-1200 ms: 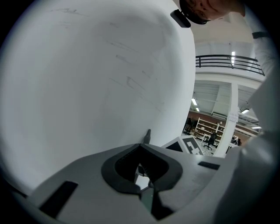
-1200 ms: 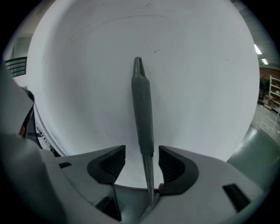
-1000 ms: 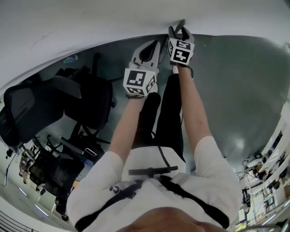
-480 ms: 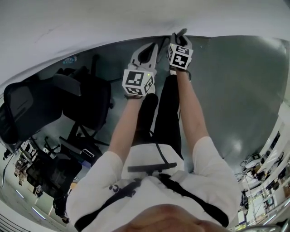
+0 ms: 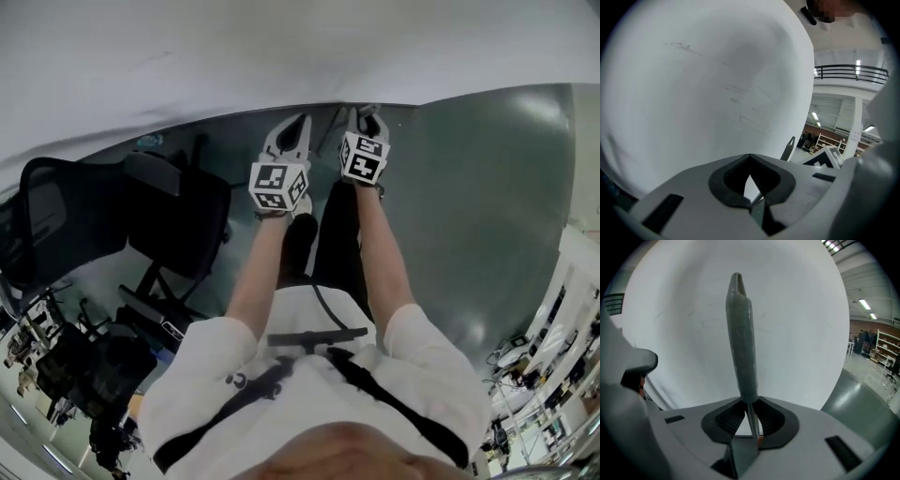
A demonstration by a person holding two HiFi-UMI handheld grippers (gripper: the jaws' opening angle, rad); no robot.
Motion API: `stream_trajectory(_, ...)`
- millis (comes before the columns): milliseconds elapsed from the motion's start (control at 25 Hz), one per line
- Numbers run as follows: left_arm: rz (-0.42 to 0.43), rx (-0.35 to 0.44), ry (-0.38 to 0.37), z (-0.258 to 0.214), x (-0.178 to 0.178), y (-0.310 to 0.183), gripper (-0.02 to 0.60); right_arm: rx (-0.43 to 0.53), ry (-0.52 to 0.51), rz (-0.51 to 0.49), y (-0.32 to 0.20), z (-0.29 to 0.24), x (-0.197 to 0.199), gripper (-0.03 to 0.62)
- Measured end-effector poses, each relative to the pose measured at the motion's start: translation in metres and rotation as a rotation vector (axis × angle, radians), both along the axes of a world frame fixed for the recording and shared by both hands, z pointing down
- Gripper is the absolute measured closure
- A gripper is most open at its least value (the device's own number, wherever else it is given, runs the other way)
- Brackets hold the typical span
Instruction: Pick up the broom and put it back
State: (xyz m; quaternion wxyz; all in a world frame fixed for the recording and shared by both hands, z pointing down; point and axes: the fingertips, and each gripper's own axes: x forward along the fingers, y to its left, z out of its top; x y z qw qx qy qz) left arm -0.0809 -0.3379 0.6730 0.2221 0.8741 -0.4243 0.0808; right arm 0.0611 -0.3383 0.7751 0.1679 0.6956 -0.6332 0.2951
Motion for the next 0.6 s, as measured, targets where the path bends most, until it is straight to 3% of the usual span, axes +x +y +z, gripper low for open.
stream_trajectory(280, 0.025, 0.105, -0.006, -0.085, -0.001, 0.011, 0.572, 0.201, 0.024, 0.025, 0.015, -0.136, 0.007, 0.5)
stream_trajectory(600, -0.019, 0.28, 0.012, -0.207, -0.013, 0.022, 0.574, 0.434, 0.031, 0.026, 0.044, -0.285, 0.0, 0.5)
